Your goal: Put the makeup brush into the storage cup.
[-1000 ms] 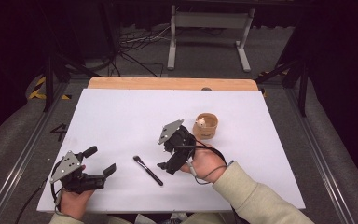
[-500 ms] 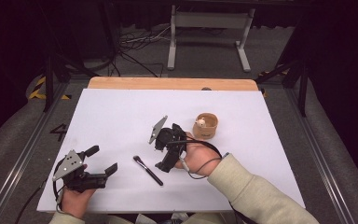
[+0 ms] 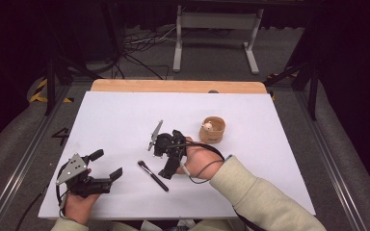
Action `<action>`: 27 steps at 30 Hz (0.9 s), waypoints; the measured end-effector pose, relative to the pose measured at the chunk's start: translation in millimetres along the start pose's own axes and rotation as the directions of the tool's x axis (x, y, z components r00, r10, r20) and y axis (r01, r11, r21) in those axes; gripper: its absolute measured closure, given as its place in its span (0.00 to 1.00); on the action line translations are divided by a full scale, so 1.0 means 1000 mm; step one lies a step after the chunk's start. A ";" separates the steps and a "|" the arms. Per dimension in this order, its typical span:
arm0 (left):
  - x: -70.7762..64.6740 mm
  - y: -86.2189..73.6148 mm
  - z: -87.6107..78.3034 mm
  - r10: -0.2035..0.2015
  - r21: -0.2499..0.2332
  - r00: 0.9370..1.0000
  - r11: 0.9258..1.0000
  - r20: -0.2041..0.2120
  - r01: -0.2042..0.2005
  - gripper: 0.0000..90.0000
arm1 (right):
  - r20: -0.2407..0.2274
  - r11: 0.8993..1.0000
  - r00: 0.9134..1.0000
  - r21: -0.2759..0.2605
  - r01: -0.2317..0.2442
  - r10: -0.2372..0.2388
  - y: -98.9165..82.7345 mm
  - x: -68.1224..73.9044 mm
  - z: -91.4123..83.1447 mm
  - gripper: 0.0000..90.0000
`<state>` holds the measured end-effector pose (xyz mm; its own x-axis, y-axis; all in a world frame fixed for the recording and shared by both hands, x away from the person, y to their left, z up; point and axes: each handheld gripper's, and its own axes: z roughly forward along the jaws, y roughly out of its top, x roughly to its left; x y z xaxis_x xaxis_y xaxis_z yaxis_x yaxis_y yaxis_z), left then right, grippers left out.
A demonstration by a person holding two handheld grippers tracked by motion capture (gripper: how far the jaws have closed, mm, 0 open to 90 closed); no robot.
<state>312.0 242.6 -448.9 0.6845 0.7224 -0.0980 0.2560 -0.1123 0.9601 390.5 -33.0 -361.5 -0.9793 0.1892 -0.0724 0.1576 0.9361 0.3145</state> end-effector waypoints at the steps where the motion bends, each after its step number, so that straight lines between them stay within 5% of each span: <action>1: 0.000 0.000 0.000 0.000 0.000 1.000 1.000 0.000 0.000 0.03 | 0.000 1.000 1.000 0.000 0.000 0.000 0.000 0.000 0.000 0.06; 10: 0.000 -0.001 0.000 -0.003 0.004 1.000 1.000 0.003 0.003 0.03 | -0.022 0.999 1.000 0.053 -0.013 0.014 0.006 -0.003 0.008 0.07; 27: 0.000 -0.001 -0.001 -0.007 0.004 1.000 1.000 -0.003 0.007 0.03 | -0.044 0.998 0.999 0.067 -0.003 0.006 0.016 -0.002 0.027 0.07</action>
<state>311.5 243.2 -449.6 0.6806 0.7252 -0.1044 0.2641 -0.1100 0.9582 398.1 -10.6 -381.7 -0.9829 0.1817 -0.0291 0.1688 0.9533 0.2503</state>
